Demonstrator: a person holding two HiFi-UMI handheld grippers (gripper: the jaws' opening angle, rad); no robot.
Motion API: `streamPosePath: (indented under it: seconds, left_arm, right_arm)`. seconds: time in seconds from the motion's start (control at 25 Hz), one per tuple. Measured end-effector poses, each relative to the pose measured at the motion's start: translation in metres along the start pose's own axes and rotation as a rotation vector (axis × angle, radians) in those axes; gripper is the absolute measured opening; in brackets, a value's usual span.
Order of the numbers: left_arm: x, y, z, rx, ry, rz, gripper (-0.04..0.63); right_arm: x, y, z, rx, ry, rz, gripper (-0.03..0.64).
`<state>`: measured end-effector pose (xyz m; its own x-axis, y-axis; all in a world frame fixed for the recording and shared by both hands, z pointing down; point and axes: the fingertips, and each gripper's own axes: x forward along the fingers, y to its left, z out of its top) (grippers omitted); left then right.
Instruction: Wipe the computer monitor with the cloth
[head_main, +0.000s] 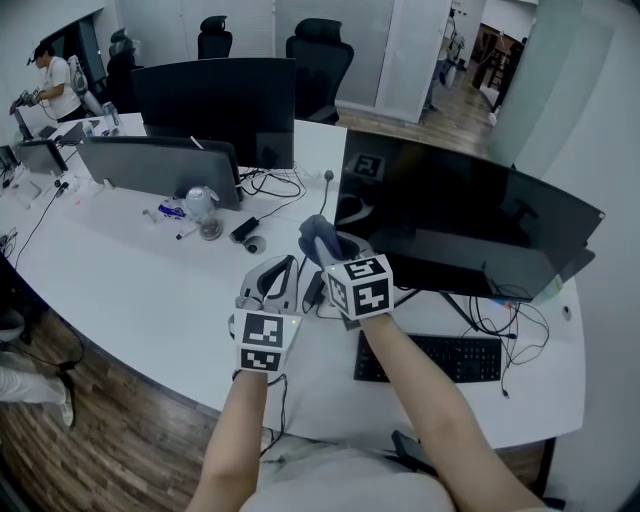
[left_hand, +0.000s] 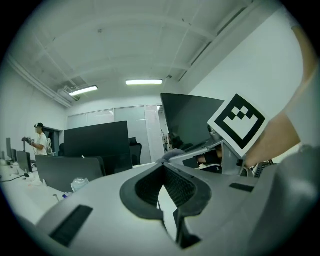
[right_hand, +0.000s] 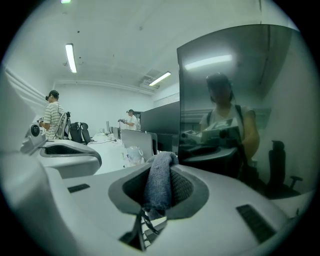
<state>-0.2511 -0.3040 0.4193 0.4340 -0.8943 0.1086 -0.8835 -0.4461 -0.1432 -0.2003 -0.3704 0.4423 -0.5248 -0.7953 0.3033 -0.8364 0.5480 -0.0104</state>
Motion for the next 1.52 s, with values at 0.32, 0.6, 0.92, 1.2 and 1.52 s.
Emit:
streamPosePath:
  seconds: [0.32, 0.6, 0.92, 1.2, 1.52]
  left_arm:
    - [-0.001, 0.006, 0.023, -0.043, -0.050, 0.016, 0.006]
    - [0.004, 0.008, 0.038, -0.038, -0.075, 0.013, 0.006]
    - [0.005, 0.005, 0.052, -0.011, -0.094, 0.001, 0.008]
    - [0.006, 0.004, 0.061, 0.008, -0.111, -0.010, 0.006]
    - [0.010, 0.004, 0.068, 0.022, -0.116, -0.025, 0.006]
  right_arm:
    - [-0.002, -0.001, 0.015, -0.004, -0.016, -0.008, 0.069]
    - [-0.003, -0.002, 0.025, -0.017, -0.028, -0.010, 0.069]
    - [-0.010, -0.003, 0.046, -0.044, -0.047, -0.012, 0.069]
    - [-0.012, -0.003, 0.057, -0.064, -0.053, -0.016, 0.069]
    - [-0.015, -0.006, 0.082, -0.079, -0.075, -0.037, 0.069]
